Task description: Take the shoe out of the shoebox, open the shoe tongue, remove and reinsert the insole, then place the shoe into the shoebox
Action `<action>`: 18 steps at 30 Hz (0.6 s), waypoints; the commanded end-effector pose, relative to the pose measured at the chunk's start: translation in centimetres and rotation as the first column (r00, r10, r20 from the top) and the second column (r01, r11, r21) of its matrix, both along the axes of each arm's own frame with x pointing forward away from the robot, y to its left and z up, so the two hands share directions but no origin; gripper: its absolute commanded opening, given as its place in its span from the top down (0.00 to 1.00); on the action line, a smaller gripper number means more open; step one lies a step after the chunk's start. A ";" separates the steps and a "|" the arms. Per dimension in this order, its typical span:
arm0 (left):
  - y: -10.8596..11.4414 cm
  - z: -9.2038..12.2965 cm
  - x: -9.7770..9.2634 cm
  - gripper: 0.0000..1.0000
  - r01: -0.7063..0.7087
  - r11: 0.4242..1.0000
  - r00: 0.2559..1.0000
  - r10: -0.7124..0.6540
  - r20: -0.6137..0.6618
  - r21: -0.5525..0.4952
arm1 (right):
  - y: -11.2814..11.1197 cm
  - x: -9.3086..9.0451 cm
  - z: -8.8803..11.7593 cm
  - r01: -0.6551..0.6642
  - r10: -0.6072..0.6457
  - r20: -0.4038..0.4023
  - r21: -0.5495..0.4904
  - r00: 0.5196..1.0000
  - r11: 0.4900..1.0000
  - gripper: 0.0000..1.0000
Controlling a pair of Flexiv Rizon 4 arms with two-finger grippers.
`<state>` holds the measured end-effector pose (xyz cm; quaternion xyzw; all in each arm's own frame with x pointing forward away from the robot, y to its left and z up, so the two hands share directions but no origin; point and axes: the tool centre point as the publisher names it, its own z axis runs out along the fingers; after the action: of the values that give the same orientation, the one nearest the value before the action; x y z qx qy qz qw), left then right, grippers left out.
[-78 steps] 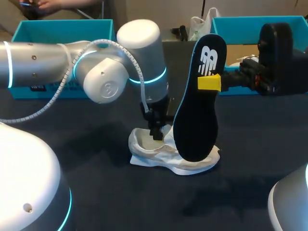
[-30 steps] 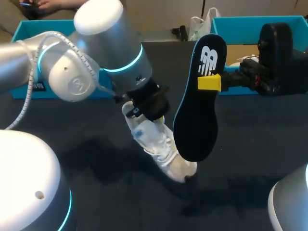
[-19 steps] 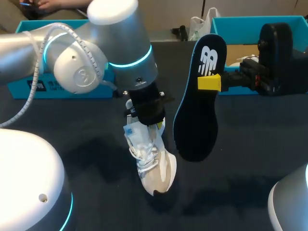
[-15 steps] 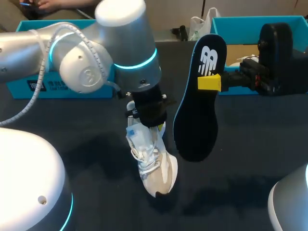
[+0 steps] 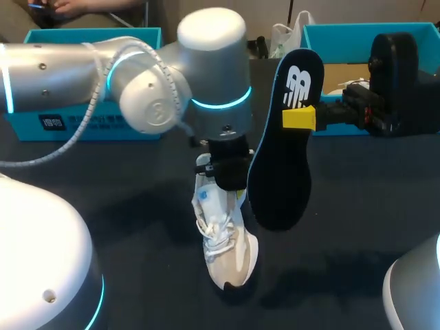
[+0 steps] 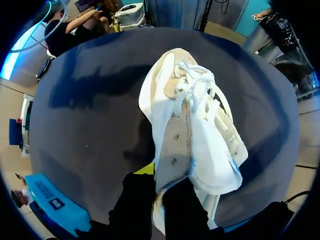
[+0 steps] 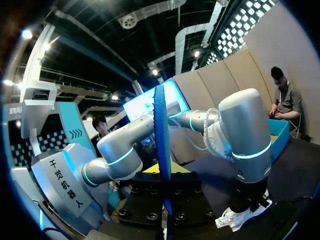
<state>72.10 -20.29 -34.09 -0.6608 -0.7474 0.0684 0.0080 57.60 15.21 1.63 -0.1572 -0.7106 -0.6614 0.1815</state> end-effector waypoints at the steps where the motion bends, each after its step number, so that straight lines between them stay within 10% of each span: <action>1: -1.4 -1.2 0.1 1.00 0.020 0.999 1.000 -0.019 -0.014 0.042 | 0.2 0.2 0.0 -0.003 0.003 0.000 0.000 1.000 1.000 1.00; 12: -2.8 -3.5 0.3 1.00 0.046 0.997 0.999 -0.044 -0.026 0.057 | 0.2 0.2 0.0 -0.003 0.003 0.000 0.000 1.000 1.000 1.00; 18: -3.4 -4.0 0.6 0.75 0.053 0.998 0.998 -0.051 -0.030 0.046 | 0.2 0.2 0.0 -0.003 0.003 0.000 0.000 1.000 1.000 1.00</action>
<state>72.46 -23.45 -37.68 -0.6782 -0.7317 0.0597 0.0341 57.60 15.21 1.63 -0.1572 -0.7106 -0.6614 0.1815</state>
